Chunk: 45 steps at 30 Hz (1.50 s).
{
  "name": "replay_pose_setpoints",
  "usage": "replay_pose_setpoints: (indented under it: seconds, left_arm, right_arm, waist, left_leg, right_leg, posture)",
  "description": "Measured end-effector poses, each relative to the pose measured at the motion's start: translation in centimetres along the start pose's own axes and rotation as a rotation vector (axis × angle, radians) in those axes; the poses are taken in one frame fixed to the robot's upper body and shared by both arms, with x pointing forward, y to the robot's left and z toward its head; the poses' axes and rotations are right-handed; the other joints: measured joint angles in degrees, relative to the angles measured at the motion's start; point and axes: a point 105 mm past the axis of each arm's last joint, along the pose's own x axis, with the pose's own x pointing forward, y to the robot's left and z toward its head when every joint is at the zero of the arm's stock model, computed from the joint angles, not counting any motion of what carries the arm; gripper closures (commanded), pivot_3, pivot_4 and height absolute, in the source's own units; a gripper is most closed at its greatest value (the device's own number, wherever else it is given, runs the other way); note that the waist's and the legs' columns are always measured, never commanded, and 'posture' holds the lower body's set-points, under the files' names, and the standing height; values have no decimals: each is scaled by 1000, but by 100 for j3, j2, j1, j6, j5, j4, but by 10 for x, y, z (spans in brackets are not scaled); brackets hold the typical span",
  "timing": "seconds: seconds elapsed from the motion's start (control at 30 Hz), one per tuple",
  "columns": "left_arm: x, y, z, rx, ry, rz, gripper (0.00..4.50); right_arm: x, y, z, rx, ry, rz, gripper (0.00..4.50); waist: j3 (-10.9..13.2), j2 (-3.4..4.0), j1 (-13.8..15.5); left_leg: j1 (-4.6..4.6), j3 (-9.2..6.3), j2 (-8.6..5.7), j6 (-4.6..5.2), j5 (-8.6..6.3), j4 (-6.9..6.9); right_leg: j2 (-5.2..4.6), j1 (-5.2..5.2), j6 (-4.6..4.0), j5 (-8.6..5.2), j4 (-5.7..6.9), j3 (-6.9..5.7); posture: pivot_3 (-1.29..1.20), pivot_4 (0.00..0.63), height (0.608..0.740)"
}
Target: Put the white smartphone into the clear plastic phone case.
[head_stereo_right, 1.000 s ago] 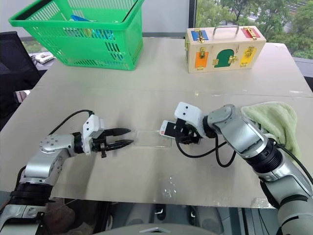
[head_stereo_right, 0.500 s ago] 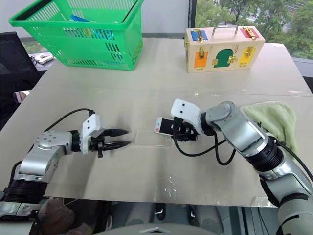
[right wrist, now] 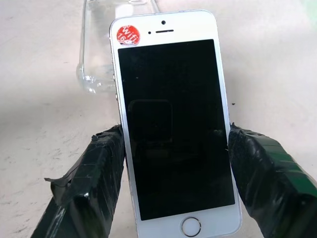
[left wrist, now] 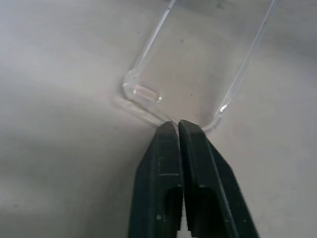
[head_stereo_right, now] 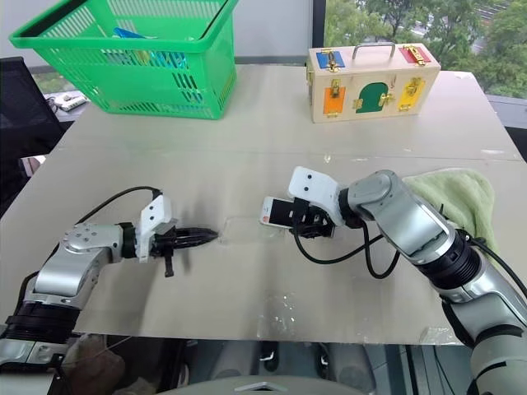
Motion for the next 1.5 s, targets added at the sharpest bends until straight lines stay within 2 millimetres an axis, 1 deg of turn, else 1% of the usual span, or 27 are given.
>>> replay_pose_setpoints:
  seconds: [0.3, 0.5, 0.57, 0.7, 0.83, 0.97, 1.07, 1.1, 1.13, 1.2, 1.3, 1.33, 1.43, 1.5]
  left_arm:
    - [-5, -4, -7, -51, 3, -13, 4500]
    - [-2, -3, -6, -48, -1, -7, 4500]
    - [4, -4, -4, -45, -8, -15, 4500]
    - [26, -16, 5, -53, -53, -65, 4500]
    - [43, -23, 12, -51, -78, -104, 4500]
    - [53, -20, 18, -51, -106, -113, 4500]
    - [55, -20, 19, -55, -123, -114, 4500]
    - [53, -20, 19, -59, -130, -114, 4500]
    - [46, -19, 19, -71, -147, -115, 4500]
    - [27, -18, 14, -100, -170, -101, 4500]
    - [-4, -16, 13, -128, -208, -66, 4500]
    - [-7, -16, 14, -125, -214, -65, 4500]
    - [-18, -23, 18, -129, -243, -60, 4500]
    - [-22, -27, 19, -125, -252, -61, 4500]
  right_arm:
    - [0, 0, 1, -8, -5, 1, 1691]
    - [-2, -1, -1, -7, 3, -4, 1691]
    - [-3, -2, -2, -6, 5, -4, 1691]
    - [-4, 0, -2, -8, 5, 2, 1691]
    - [-8, 0, -3, -21, 13, -4, 1691]
    - [-12, -4, -10, -48, 53, -24, 1691]
    - [-9, -3, -15, -97, 81, -13, 1691]
    - [-7, -3, -15, -115, 88, -9, 1691]
    - [-4, -4, -14, -135, 91, 1, 1691]
    - [1, -9, -12, -176, 97, 4, 1691]
    - [10, -16, -8, -216, 99, 14, 1691]
    - [11, -17, -7, -221, 97, 19, 1691]
    - [18, -14, 4, -268, 77, 56, 1691]
    - [21, -12, 8, -299, 80, 78, 1691]
  waist:
    - [0, 0, -4]
    - [0, 0, 6]
    - [0, 0, 30]
    - [0, 0, 74]
    - [0, -1, 92]
    - [1, -1, 114]
    - [1, -2, 86]
    - [1, -2, 65]
    - [2, -4, 25]
    - [4, -6, -52]
    - [7, -3, -48]
    - [8, -2, -37]
    - [9, -2, 3]
    - [11, -6, 2]
  left_leg:
    - [-1, 3, 0, 0, 0, 0]
    - [-1, 2, -1, 0, 0, 1]
    - [0, 1, -2, 0, 0, 1]
    - [-3, 2, -3, 1, 0, 13]
    - [-3, 0, -2, 1, 0, 15]
    - [-1, 0, -1, 1, 0, 20]
    - [0, 1, 0, 1, 0, 21]
    - [0, 1, 2, 1, 0, 21]
    - [-1, 3, 4, 1, 0, 21]
    - [4, 10, 10, 0, 0, 21]
    - [7, 9, 15, -1, 0, 21]
    - [7, 9, 14, -1, 0, 21]
    - [4, 8, 10, -1, 0, 23]
    - [3, 9, 7, -1, -1, 25]
  right_leg:
    - [0, -1, 0, 0, -1, 2]
    - [-1, 0, 0, 0, 0, 2]
    - [-2, 2, 0, 0, 0, 1]
    - [-4, 5, 1, 1, 0, 1]
    - [0, 5, 1, 1, 4, 0]
    - [3, 4, 1, 1, 13, 1]
    - [4, 4, 1, 1, 13, 4]
    - [5, 4, 1, 1, 14, 4]
    - [7, 2, 1, 1, 15, 6]
    - [12, 1, 1, 1, 18, 14]
    - [12, 0, 0, 0, 22, 11]
    - [11, 0, 0, 0, 22, 11]
    - [3, 3, 0, 0, 20, 8]
    - [-2, 4, 0, 0, 18, 8]
  posture:
    - [0, 150, 740]
    - [0, 150, 740]
    - [0, 150, 740]
    - [0, 150, 740]
    - [0, 150, 740]
    - [0, 150, 740]
    - [0, 150, 740]
    - [0, 150, 740]
    - [0, 150, 740]
    - [0, 150, 740]
    - [0, 150, 740]
    - [0, 150, 740]
    - [0, 150, 740]
    - [0, 150, 740]
